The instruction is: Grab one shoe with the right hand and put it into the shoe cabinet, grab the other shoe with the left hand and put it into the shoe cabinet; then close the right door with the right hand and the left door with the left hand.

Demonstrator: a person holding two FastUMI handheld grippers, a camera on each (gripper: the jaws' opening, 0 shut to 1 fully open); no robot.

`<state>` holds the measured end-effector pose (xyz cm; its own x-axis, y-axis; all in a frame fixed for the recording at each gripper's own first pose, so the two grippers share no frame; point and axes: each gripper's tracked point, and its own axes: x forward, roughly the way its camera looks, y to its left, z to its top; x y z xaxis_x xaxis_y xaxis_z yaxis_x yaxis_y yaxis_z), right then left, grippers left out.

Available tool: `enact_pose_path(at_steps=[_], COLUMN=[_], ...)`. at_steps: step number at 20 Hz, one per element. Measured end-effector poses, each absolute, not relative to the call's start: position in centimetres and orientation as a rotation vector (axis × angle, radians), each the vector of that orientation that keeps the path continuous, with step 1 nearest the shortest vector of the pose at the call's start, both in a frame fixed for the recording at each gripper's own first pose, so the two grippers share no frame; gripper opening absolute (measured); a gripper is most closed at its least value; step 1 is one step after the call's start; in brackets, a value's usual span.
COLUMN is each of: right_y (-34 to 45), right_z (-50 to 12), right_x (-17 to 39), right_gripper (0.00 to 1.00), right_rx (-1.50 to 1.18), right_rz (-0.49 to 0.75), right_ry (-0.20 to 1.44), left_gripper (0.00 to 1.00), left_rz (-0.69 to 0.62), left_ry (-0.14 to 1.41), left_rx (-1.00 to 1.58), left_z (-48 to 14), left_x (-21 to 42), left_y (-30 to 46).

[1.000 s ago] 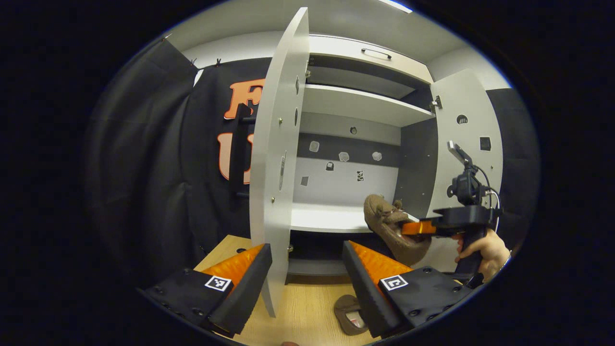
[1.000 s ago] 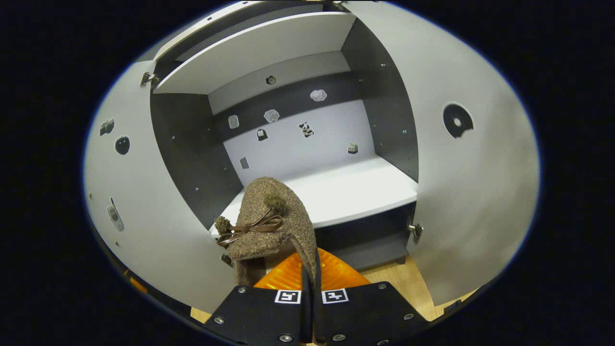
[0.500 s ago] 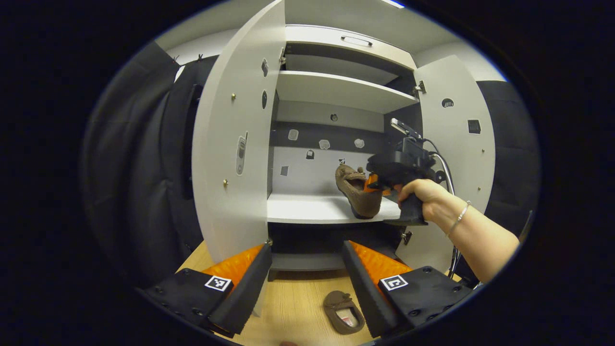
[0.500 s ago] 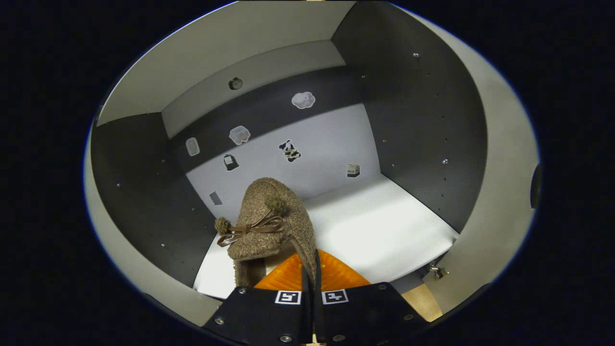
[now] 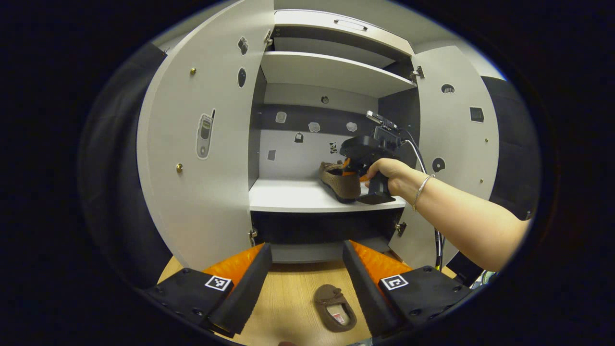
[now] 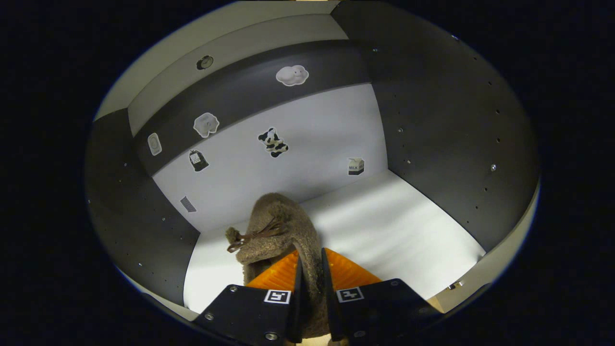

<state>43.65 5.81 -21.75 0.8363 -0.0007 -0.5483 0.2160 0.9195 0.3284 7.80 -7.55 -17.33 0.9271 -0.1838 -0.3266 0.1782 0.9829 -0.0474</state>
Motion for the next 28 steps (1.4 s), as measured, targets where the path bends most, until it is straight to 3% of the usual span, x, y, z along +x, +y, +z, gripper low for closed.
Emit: enact_pose_path(at_steps=[2,3,7,10,20,28], right_y=[5.1,5.1,5.2,5.4,4.4,1.9], right_z=[-21.4,-21.3,-18.7,-16.2,-10.7,-9.3], right_x=[43.4,43.1,40.8,38.1,24.1,14.5], right_gripper=[0.36,0.50,0.80,0.92,0.94,0.93], right_rx=[0.392,0.388,0.333,0.268,0.236,0.224], right_rz=[-0.129,-0.126,-0.082,-0.055,0.010,0.004], right_ry=[0.562,0.566,0.466,0.378,0.190,0.133], left_gripper=[0.97,0.97,0.97,0.97,0.97,0.97], left_rz=[-0.183,-0.180,-0.171,-0.159,-0.188,-0.192], left_ry=[0.341,0.343,0.350,0.350,0.460,0.588], left_rx=[-0.014,-0.007,-0.006,-0.007,-0.026,0.028], left_z=[-17.6,-17.7,-18.6,-19.7,-26.5,-35.6], left_x=[7.8,7.8,7.9,7.7,4.7,5.5], left_y=[-7.5,-7.5,-7.4,-7.7,-9.5,-10.3])
